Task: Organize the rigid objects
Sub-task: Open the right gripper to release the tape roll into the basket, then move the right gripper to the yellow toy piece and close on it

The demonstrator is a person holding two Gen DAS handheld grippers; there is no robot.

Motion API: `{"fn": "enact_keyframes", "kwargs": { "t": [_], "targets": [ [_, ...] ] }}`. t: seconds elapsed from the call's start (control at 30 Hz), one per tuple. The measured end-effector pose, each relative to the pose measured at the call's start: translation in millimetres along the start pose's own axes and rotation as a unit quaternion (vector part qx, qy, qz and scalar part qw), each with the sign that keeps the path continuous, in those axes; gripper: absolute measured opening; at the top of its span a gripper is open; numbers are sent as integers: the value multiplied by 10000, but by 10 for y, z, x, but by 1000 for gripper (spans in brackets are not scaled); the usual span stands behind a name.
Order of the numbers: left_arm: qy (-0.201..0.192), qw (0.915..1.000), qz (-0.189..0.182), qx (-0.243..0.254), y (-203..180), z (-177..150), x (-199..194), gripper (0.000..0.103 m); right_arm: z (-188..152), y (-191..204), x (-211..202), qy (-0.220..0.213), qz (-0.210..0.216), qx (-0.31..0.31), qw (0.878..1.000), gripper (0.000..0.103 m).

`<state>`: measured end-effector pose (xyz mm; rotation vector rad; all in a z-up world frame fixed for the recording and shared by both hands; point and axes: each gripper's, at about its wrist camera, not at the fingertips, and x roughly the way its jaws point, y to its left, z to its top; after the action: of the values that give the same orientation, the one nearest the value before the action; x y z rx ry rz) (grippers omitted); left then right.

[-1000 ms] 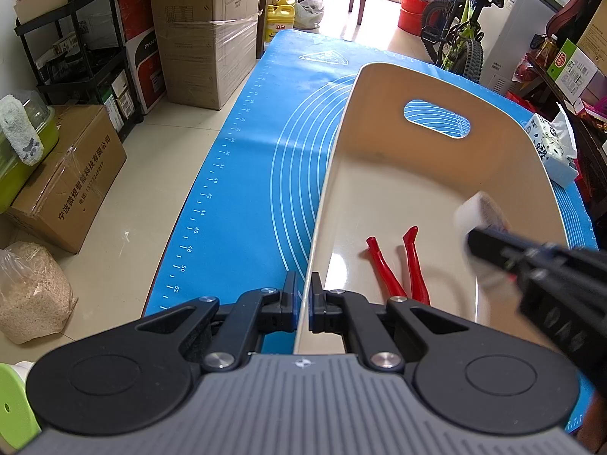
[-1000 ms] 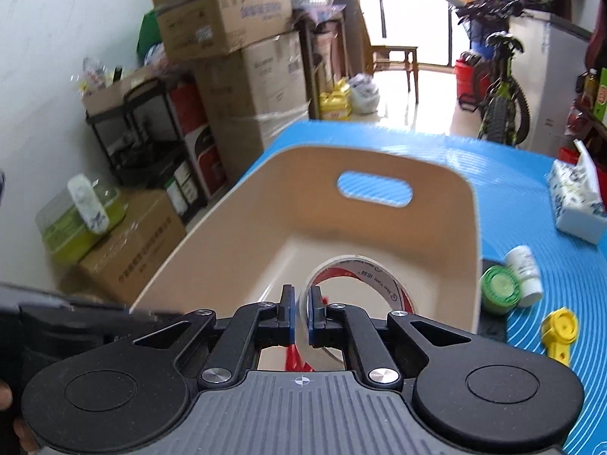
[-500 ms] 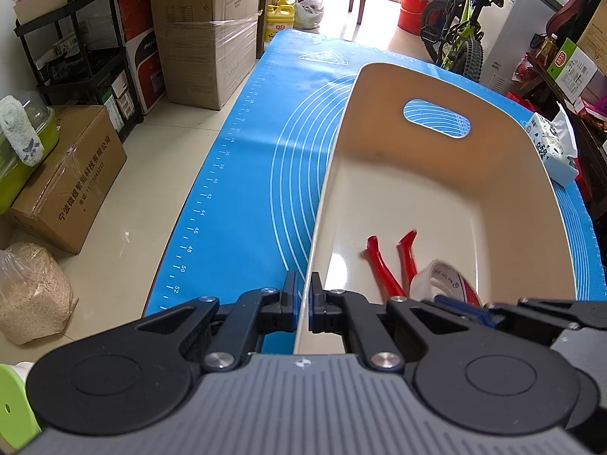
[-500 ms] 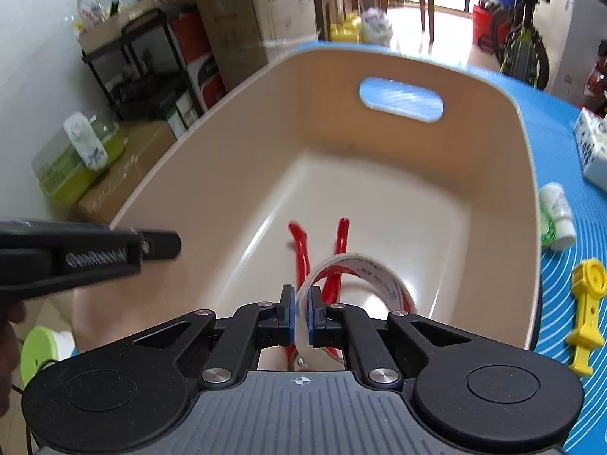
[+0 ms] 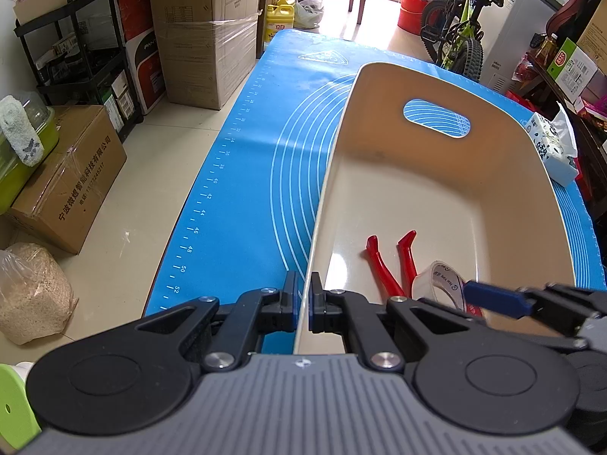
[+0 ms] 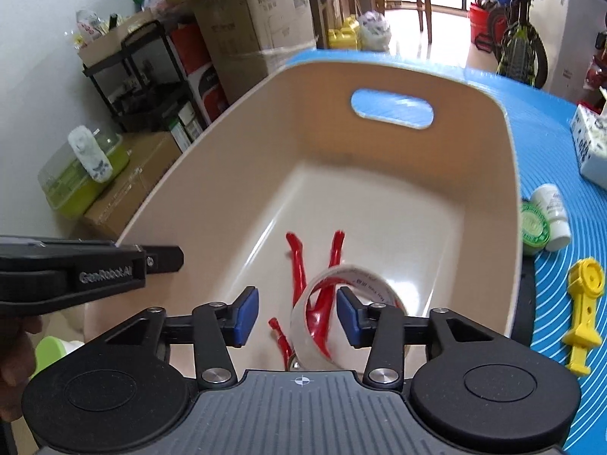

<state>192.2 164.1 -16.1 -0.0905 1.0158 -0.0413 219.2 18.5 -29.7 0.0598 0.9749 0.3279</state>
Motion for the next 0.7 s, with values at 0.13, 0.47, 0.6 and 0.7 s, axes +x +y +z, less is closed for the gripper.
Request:
{"fn": "enact_keyframes", "kwargs": {
  "t": [0.13,0.47,0.6,0.7],
  "targets": [
    [0,10000,1,2,-1,0,0,6,61,-99,-199,-361,11,137,9993,66],
    [4,10000,8,6,0,-4,3,6,103,-439,-635,-1146,-385,613,9908,68],
    [2,10000,7,7,-2,-2,3,6,16,-660,-796,-1499,-769,738,9829,69],
    [4,10000,-3,-4,1,-6,5,6,-50,-898,-836,-1540,-1121,871,9778,69]
  ]
}}
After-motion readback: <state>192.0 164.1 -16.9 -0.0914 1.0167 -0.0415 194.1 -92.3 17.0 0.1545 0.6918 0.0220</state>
